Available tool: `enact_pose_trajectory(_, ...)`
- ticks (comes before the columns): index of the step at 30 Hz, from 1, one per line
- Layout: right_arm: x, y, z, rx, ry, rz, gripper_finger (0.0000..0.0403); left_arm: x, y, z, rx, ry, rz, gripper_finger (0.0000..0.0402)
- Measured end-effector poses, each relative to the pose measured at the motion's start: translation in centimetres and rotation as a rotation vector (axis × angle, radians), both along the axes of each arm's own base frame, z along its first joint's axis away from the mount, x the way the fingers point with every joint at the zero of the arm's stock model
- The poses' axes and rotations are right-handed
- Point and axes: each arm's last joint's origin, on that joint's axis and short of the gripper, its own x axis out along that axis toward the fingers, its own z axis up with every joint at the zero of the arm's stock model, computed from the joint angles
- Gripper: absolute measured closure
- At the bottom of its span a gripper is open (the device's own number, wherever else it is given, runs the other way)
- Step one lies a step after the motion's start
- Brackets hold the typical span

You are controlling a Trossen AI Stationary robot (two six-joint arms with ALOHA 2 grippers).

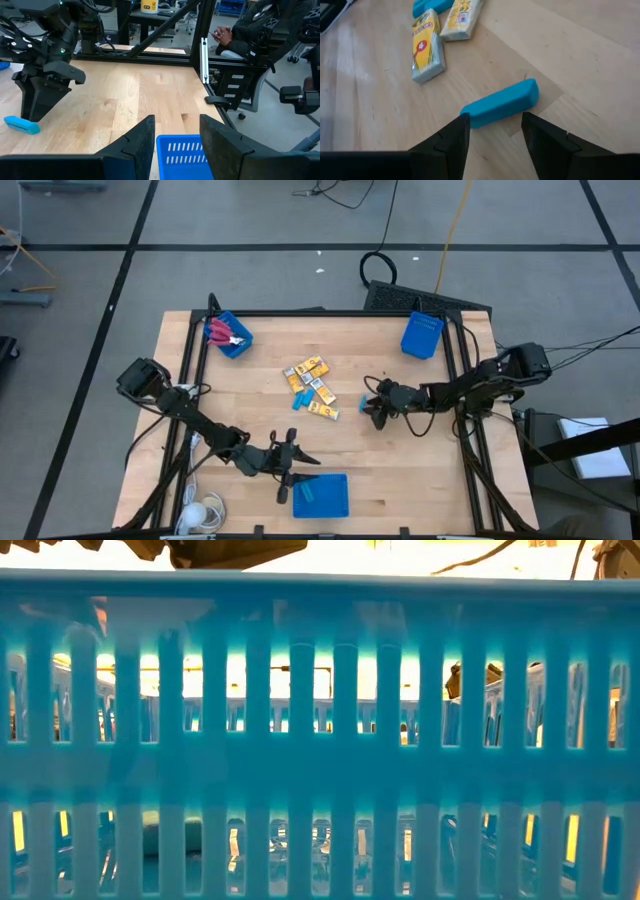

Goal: Pick & Place School Supplies
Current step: Put the blue eraser into the bottom blue bin

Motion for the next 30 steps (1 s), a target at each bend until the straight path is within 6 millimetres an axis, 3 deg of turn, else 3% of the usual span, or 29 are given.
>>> enact_pose_trajectory(6, -0.1, 0.0, 0.6, -0.049, -0.007, 0.07, 0.0226, 0.0, 0.0, 0.0, -0.002, 0.0, 0.001, 0.0243)
enact_pose_trajectory(12, -0.5, 0.4, 2.7, -0.078, -0.078, 0.129, 0.0231, 0.0, 0.0, 0.0, -0.001, 0.001, 0.001, 0.0243)
enact_pose_trajectory(17, -0.6, 1.6, 4.1, -0.279, -0.053, 0.291, 0.0231, 0.0, 0.0, 0.0, -0.001, 0.001, 0.001, 0.0243)
enact_pose_trajectory(23, 1.0, 3.1, 6.3, -0.555, 0.08, 0.432, 0.0226, 0.0, 0.0, 0.0, -0.001, 0.001, 0.001, 0.0243)
enact_pose_trajectory(27, 1.3, 3.3, 6.9, -0.783, 0.177, 0.514, 0.0211, 0.0, 0.0, 0.0, -0.001, 0.004, 0.001, 0.0243)
enact_pose_trajectory(30, 1.3, 3.2, 7.0, -0.853, 0.195, 0.544, 0.0203, 0.0, 0.0, -0.1, 0.0, 0.011, 0.002, 0.0243)
